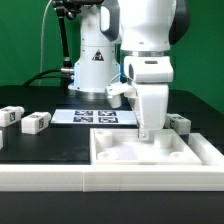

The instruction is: Assemble one leg

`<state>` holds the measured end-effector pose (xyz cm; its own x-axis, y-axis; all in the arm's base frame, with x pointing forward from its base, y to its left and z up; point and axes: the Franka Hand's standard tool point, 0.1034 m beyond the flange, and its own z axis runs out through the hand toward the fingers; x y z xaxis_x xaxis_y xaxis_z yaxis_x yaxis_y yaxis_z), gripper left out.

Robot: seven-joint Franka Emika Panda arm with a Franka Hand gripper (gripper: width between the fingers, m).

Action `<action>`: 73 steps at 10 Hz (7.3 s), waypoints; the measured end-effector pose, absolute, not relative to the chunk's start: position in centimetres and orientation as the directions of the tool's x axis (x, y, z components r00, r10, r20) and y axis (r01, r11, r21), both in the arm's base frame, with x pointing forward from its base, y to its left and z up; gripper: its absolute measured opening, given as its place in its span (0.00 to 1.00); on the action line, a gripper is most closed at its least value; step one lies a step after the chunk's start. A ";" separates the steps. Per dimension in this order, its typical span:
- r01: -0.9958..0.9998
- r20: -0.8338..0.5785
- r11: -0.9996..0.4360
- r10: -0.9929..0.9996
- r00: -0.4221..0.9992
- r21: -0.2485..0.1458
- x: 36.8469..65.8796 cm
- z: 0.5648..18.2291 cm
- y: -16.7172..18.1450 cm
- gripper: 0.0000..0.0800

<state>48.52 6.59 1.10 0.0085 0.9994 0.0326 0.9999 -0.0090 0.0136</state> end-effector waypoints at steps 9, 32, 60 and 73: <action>1.000 0.037 -0.008 0.999 0.008 0.010 49.0 1.1 7.4 0.47; 0.410 0.071 -0.911 0.406 0.911 -0.046 44.5 3.6 13.7 0.81; 0.249 -0.771 -0.967 0.196 0.605 -0.050 40.4 0.4 16.2 0.36; 0.275 -0.649 -0.954 0.283 0.706 -0.117 45.1 6.3 15.5 0.36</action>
Offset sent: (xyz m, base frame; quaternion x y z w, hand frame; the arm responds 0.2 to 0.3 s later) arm 0.0039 0.0101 -0.0045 0.0103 0.0013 -0.0086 0.9999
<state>45.10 15.54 6.31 0.7063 0.2833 -0.6488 0.2749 -0.9543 -0.1174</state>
